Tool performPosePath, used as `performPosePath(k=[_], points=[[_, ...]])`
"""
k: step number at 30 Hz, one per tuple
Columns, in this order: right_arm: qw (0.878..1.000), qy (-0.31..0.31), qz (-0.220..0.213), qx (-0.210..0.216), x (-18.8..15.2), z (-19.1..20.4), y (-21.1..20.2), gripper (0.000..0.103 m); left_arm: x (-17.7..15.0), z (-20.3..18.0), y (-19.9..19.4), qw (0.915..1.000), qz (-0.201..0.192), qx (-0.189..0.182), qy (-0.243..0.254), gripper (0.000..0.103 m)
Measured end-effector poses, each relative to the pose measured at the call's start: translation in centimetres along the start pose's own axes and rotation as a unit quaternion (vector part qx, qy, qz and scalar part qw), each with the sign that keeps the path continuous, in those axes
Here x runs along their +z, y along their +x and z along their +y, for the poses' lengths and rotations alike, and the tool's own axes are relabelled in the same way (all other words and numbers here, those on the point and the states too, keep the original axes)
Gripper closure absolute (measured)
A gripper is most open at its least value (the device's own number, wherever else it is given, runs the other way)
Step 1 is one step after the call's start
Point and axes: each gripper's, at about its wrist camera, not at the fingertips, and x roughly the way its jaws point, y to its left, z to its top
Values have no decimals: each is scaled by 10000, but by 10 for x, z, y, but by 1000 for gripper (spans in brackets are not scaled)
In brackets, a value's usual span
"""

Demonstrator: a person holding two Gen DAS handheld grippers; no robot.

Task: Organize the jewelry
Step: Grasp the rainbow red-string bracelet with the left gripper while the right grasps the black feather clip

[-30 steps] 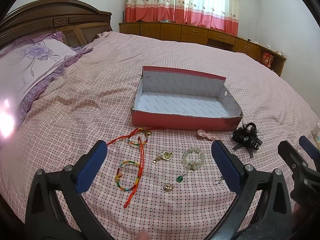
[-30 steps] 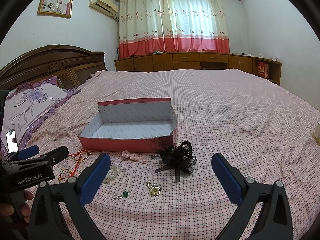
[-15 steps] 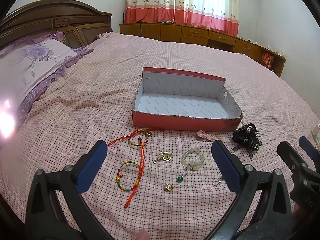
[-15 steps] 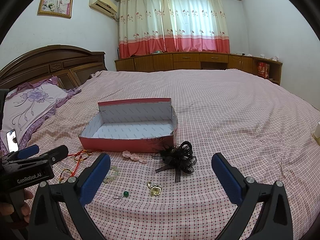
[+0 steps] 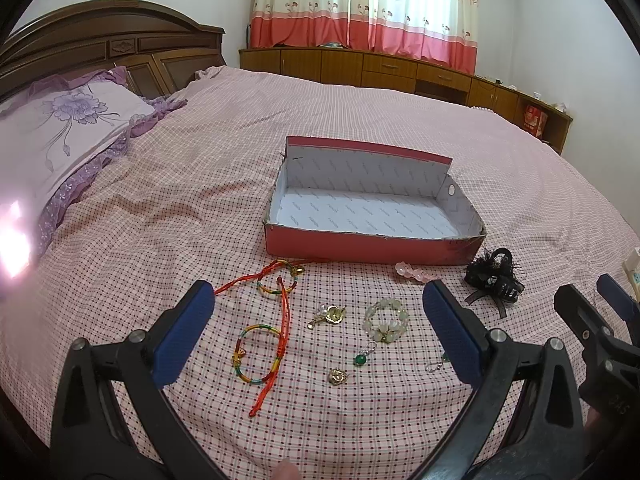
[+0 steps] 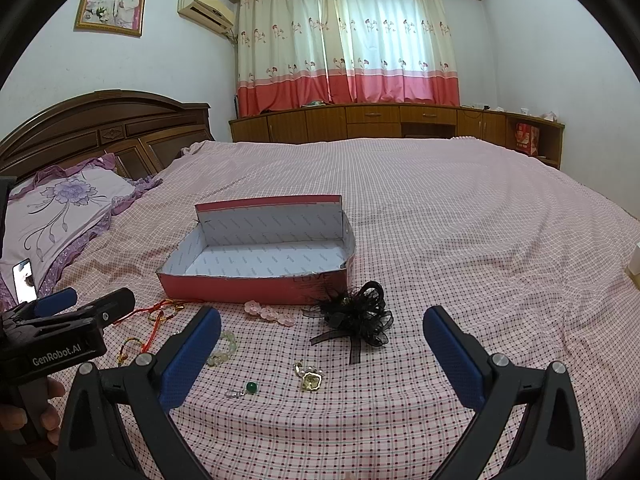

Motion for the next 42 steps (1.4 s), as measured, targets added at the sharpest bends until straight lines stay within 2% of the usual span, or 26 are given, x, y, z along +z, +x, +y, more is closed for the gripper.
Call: performPosePath(k=[19,28,42], points=[[10000,14,6,3,-2,-2,2,0,0,0,0,10000,-5,0,3,6],[10000,39,75,-51,-4,-8,9,0,3,15,8,10000,-30,75,-44,6],[9992,184,269,-216,-2,-32,36,0,7,47,51,9990,291,305,-149,6]])
